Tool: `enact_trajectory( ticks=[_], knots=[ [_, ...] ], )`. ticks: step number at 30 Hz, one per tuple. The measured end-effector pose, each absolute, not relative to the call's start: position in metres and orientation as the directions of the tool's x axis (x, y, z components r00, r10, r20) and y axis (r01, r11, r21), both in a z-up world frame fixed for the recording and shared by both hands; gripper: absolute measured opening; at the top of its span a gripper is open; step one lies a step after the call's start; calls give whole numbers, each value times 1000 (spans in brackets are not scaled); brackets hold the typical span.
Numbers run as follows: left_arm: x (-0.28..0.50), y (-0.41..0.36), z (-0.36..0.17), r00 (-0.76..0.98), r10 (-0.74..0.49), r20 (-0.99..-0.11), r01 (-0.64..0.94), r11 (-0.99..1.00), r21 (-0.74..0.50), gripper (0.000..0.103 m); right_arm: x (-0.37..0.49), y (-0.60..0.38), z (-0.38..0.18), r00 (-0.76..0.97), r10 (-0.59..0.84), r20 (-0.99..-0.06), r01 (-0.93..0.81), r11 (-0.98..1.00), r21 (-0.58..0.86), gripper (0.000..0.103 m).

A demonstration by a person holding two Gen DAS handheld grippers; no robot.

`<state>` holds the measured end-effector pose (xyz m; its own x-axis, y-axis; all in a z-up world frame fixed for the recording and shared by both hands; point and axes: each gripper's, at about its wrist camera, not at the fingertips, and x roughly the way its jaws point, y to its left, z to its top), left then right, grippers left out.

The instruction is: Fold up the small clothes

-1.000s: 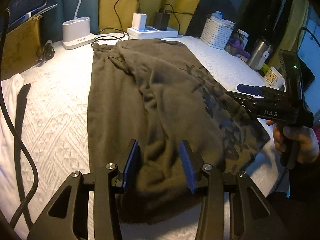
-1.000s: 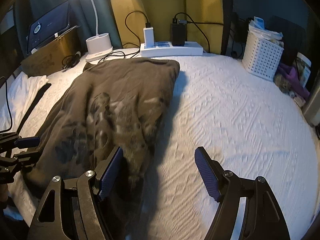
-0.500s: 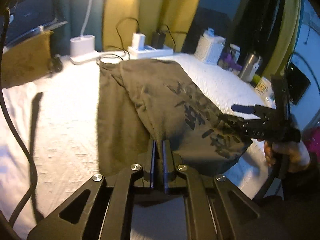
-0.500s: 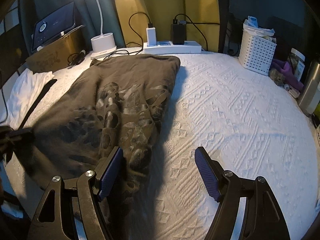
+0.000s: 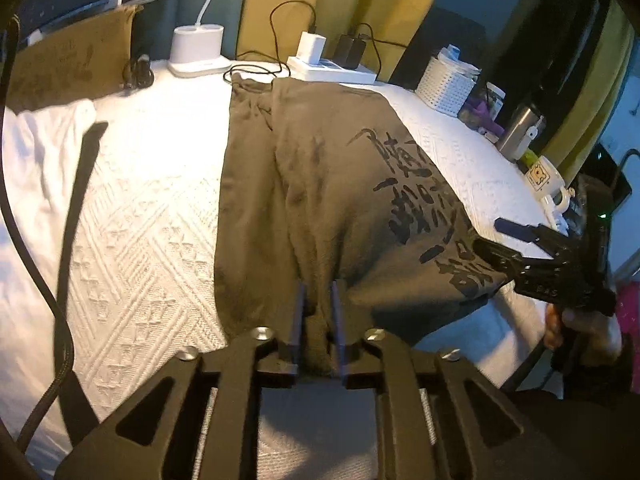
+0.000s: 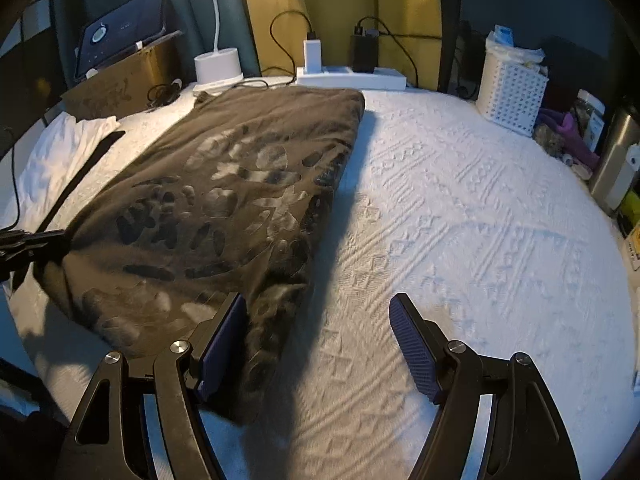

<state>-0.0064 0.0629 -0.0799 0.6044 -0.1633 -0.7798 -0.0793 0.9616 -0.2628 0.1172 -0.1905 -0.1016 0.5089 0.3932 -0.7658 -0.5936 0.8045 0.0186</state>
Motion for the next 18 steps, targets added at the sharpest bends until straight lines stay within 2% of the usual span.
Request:
enact_trajectory(
  ticks=[2, 8, 18],
  knots=[
    [-9, 60, -80, 605, -173, -777, -65, 962, -265, 36, 113, -192, -103, 510, 385, -769, -593, 805, 11, 76],
    [-9, 61, -102, 546, -128, -828, -108, 969, -220, 36, 98, -194, -118, 501, 383, -776, -590, 807, 17, 75],
    [-19, 53, -84, 576, -69, -815, -92, 985, -149, 36, 78, -201, -117, 505, 378, -776, -585, 811, 14, 75]
  ],
)
